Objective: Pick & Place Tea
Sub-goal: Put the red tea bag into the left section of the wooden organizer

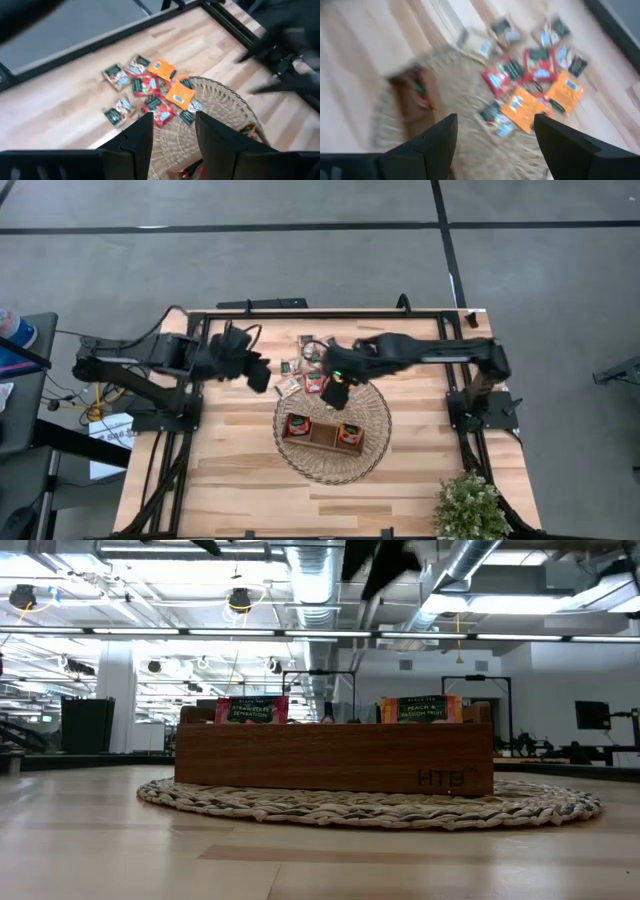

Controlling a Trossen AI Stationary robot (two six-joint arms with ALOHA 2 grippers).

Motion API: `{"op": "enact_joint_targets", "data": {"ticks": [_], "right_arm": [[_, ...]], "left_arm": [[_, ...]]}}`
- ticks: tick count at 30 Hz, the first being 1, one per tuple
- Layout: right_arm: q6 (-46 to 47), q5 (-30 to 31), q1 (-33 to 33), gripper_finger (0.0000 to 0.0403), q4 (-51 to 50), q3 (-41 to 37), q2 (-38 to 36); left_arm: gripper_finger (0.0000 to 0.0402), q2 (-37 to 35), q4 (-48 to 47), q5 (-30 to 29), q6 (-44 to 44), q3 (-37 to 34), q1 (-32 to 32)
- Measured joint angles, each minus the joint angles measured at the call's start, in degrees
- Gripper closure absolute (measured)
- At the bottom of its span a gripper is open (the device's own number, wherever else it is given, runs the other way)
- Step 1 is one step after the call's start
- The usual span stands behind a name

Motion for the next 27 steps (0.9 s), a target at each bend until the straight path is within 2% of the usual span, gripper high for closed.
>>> {"op": "enact_joint_targets", "data": {"ticks": [2, 6, 12, 16, 23, 27], "right_arm": [[3.6, 3.37, 3.08, 0.0148, 1.32, 0.02, -2.78], [9.39, 9.07, 8.58, 0.0148, 2.44, 0.0, -6.81], [14.51, 13.19, 15.04, 0.0148, 2.21, 0.0, -8.29], [16.34, 13.84, 17.81, 0.0148, 3.26, 0.02, -7.74], [17.28, 13.56, 19.06, 0.0148, 3.2, -0.09, -6.57], [17.35, 13.56, 19.11, 0.0148, 3.52, -0.09, -6.64]], "left_arm": [[0.0264, 1.93, 3.13, 4.51, 1.94, -0.01, 3.91], [0.0264, 7.82, 8.2, 9.22, 6.71, -0.01, 9.12], [0.0252, 18.6, 5.63, 20.56, 15.09, 1.36, 14.6], [0.0226, 26.75, 1.0, 20.65, 20.25, 7.63, 14.79], [0.0177, 40.08, -9.16, 18.48, 24.61, 22.63, 16.11], [0.0162, 44.61, -12.25, 19.89, 27.86, 25.68, 17.12]]}}
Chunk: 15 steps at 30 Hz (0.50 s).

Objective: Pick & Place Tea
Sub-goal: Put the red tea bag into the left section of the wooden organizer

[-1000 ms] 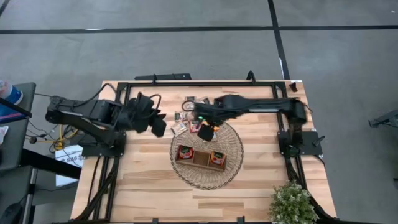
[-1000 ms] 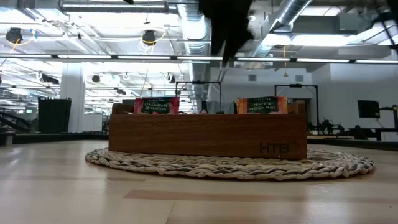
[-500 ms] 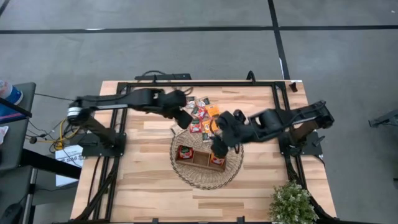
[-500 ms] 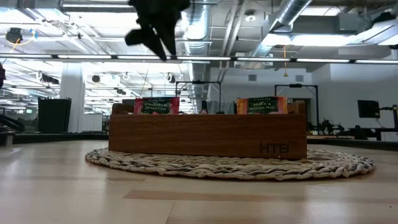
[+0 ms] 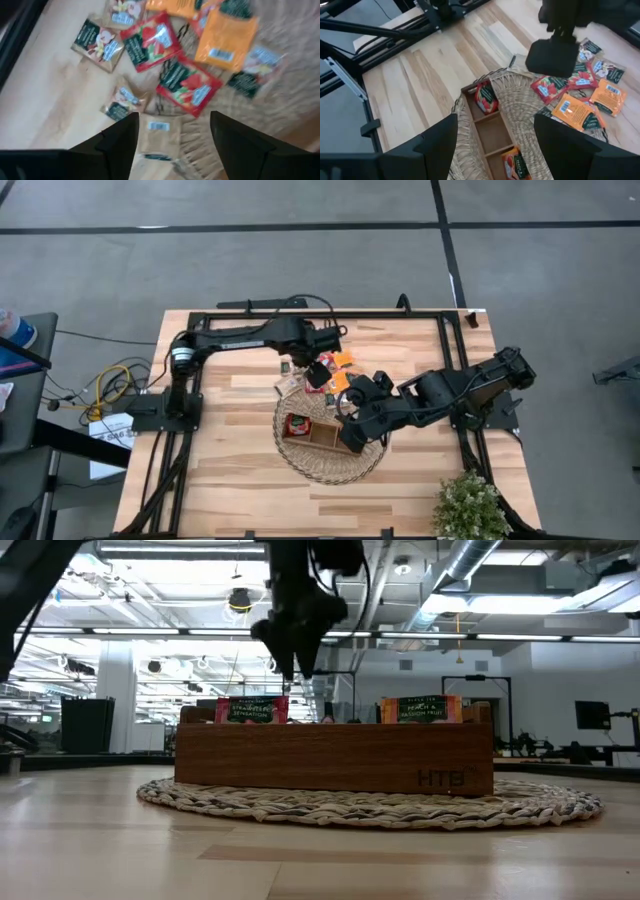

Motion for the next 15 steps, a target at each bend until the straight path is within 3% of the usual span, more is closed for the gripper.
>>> {"op": "enact_joint_targets", "data": {"ticks": [8, 15], "right_arm": [[0.45, -0.04, 0.0, 0.0148, 0.33, 0.0, 0.0], [0.57, -0.22, -0.52, 0.0148, 0.44, 0.0, 0.0]], "left_arm": [[0.0156, 4.32, -0.43, 1.95, 8.88, 0.03, 0.1], [0.0156, 9.18, 2.15, 2.23, 10.78, 0.02, 0.14]]}}
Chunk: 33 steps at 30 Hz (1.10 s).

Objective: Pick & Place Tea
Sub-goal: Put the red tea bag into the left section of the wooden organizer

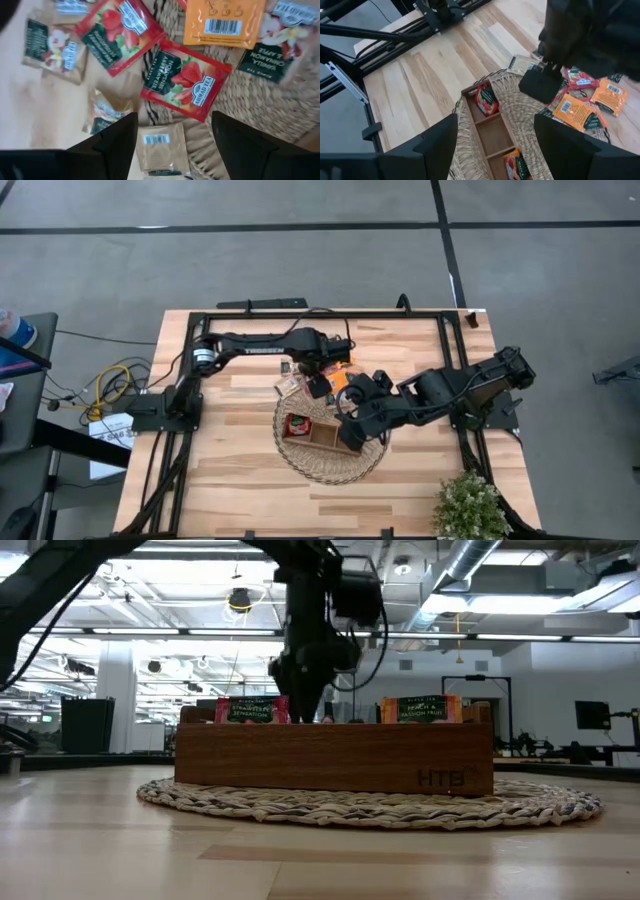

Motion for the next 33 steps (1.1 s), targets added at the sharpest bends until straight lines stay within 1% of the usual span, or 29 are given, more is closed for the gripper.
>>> {"op": "enact_joint_targets", "data": {"ticks": [12, 17, 23, 27, 33], "right_arm": [[1.21, -0.11, -0.76, 0.0148, -0.04, 0.04, -0.02], [1.03, -0.15, -0.78, 0.0148, -0.04, 0.04, -0.02], [0.69, -0.1, -1.36, 0.0148, -0.07, 0.04, -0.02], [0.37, -0.94, -1.69, 0.0148, -0.07, 0.04, -0.02], [-0.57, -1.52, -2.29, 0.0148, -0.06, 0.04, -0.02]], "left_arm": [[0.0156, 4.38, 3.31, -0.32, 3.19, -0.2, 1.69], [0.0156, 5.62, 3.07, 2.04, 3.89, -0.42, 3.23], [0.0156, 6.06, 4.12, 2.96, 4.02, -0.46, 4.36], [0.0156, 6.23, 4.49, 5.25, 4.06, -0.46, 5.13], [0.0156, 6.22, 5.42, 6.24, 4.06, -0.46, 5.97]]}}
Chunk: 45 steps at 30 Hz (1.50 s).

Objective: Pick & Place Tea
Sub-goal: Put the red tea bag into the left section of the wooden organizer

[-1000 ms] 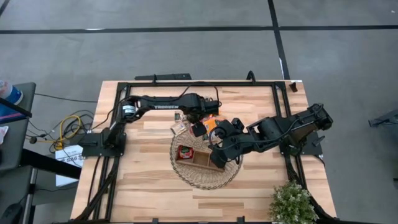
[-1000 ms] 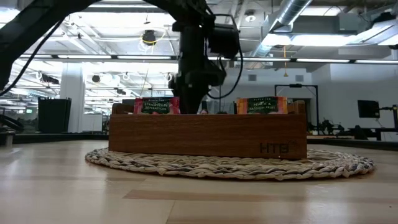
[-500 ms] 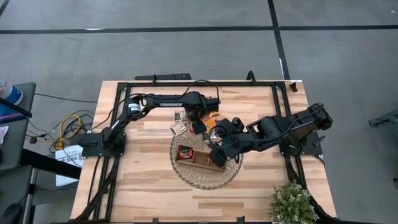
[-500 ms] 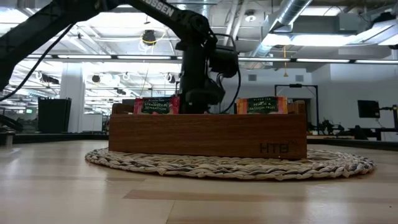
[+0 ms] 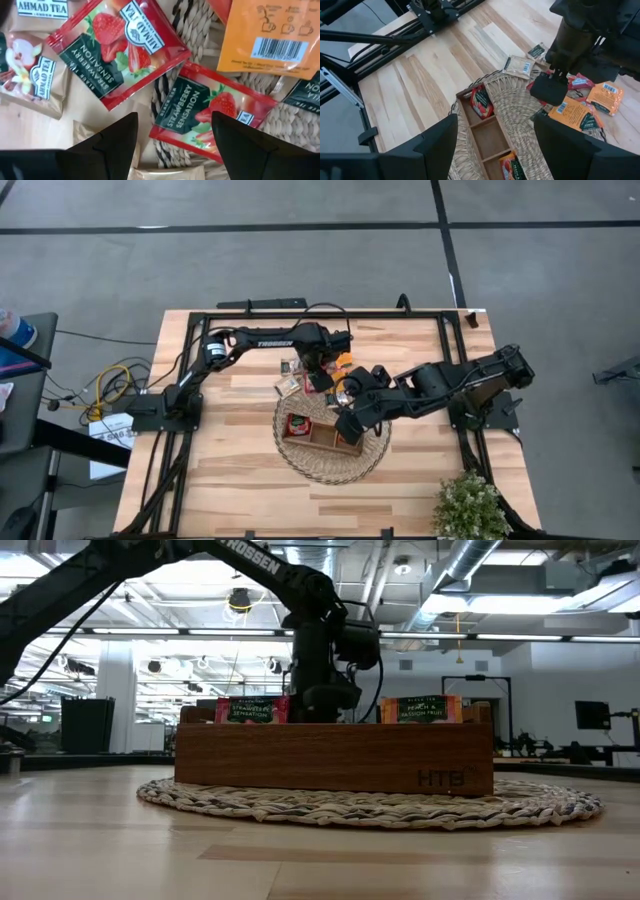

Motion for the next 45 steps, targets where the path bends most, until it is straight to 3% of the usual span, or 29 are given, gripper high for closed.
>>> {"op": "enact_joint_targets", "data": {"ticks": [21, 45], "right_arm": [[-0.55, -0.14, -0.31, 0.0148, 0.03, 0.0, 0.0], [-0.53, -0.01, -0.68, 0.0148, 0.1, 0.0, 0.0]], "left_arm": [[0.0168, 1.81, 1.37, 0.64, -0.02, -0.44, -0.02], [0.0386, 1.81, 3.09, -2.93, 0.24, -0.42, -0.02]]}}
